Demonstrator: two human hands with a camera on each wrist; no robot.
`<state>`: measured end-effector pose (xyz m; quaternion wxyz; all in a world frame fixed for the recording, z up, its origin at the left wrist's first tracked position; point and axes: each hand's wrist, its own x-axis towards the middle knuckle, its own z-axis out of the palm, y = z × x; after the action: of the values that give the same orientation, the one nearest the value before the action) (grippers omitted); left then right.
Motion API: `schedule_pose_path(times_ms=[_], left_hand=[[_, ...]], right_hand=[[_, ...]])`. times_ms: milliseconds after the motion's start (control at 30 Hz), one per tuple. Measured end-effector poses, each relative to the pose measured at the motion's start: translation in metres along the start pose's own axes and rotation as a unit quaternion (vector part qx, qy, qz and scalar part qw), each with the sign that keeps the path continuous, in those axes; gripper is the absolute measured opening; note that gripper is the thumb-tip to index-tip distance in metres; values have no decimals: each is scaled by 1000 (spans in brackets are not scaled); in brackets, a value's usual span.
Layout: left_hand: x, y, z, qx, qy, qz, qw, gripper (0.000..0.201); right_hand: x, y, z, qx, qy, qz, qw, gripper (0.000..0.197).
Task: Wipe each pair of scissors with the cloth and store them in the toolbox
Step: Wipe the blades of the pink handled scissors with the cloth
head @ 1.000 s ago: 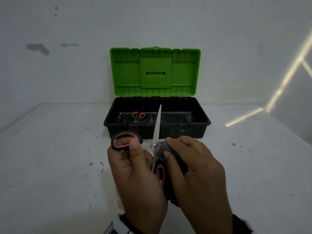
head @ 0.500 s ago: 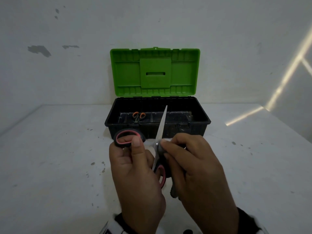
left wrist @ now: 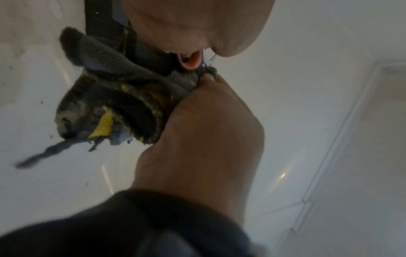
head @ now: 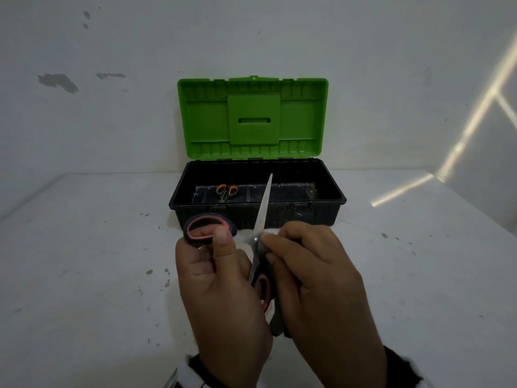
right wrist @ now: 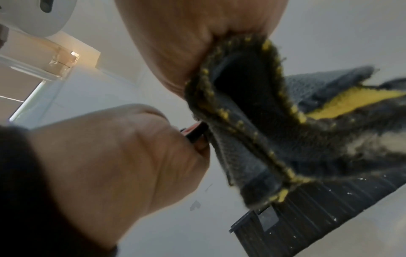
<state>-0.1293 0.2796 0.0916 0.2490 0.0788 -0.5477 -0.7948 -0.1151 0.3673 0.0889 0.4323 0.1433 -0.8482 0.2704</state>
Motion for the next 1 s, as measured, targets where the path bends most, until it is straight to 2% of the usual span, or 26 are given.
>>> schedule_pose_path(times_ms=[167,300,433,567,667,767,900,1000], left_hand=[[2,-2,-1,-23,-11,2,1000,12],[3,-1,0,0,-12,-13,1000,14],[3,0,-1,-8,-13,-33,999,20],[3,-1,-2,-21,-9,-19,1000,13],[2,-2,-1,-19,-17,-13,1000,14],[2,-2,-1,-6,-17,-24,1000,18],[4,-1,-3,-8,-15,-32,999,16],[4,-3,-3,0,-7,-31,999,17]], right_hand=[[-3,18,-3,-31,-18,26,999,32],[-2,5,1,-12,-8,26,1000,30],[-3,6,0,-8,-27,22,999,29],[-6,21,-6,68,-16,91,993,18],[-5,11,-1,47,3,49,998,23],[-5,6,1,7,-12,46,999,30],[-10,22,-7,74,-14,102,992,18],[-13,26,-7,74,-5,110,991,17]])
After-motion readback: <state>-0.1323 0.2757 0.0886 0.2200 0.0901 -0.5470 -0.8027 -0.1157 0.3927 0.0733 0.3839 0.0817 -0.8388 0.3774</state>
